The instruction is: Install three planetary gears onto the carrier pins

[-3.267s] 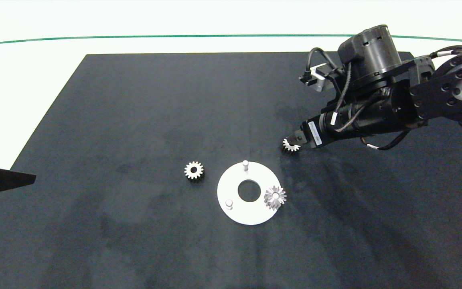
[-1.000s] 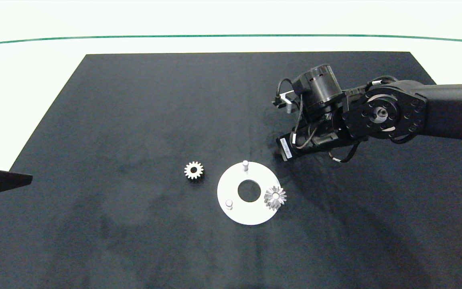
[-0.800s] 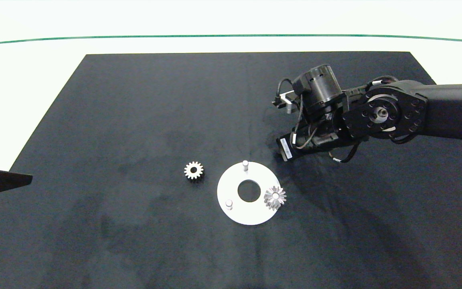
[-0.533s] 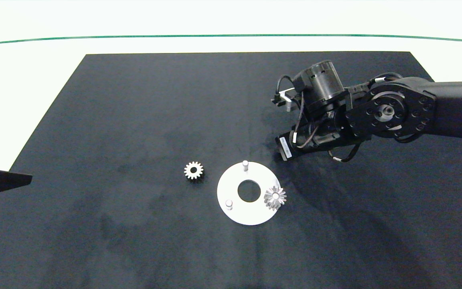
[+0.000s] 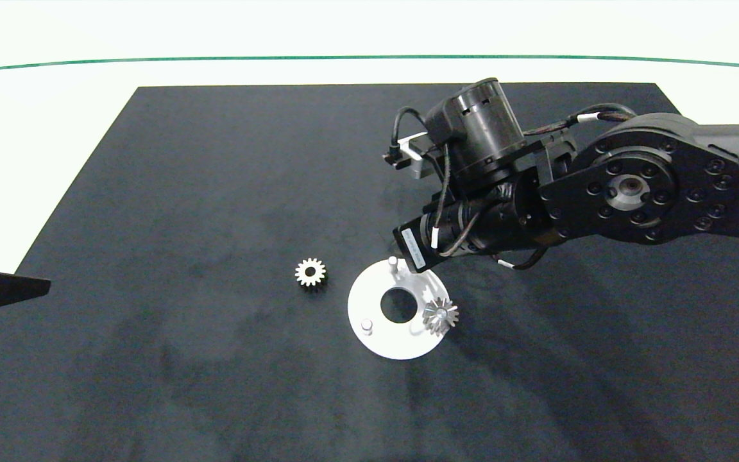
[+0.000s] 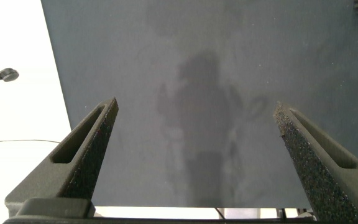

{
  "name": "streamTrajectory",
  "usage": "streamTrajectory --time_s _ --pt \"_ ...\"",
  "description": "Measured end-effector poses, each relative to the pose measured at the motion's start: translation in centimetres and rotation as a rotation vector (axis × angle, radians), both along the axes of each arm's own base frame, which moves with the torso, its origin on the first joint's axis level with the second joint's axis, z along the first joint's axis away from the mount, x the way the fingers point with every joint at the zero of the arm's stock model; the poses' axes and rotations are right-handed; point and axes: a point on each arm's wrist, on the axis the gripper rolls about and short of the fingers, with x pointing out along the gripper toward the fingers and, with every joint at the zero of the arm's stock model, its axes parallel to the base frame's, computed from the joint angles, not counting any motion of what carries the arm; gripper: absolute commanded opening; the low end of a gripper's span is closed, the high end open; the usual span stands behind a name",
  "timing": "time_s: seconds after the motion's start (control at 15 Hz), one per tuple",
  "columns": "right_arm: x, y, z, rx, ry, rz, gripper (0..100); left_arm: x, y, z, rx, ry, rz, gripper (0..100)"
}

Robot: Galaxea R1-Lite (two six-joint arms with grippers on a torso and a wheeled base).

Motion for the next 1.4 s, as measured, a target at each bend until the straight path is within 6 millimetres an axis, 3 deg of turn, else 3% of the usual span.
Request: streamTrajectory --time_s 0.8,1.4 --pt "0.3 2.8 -1.9 -0.036 0.008 0.024 16 0.0 0.0 0.1 0.000 -0.003 0.001 100" --pt "0.1 3.2 -2.2 -0.043 0.014 0.033 16 -0.1 0.0 0.1 0.000 -0.005 0.001 100"
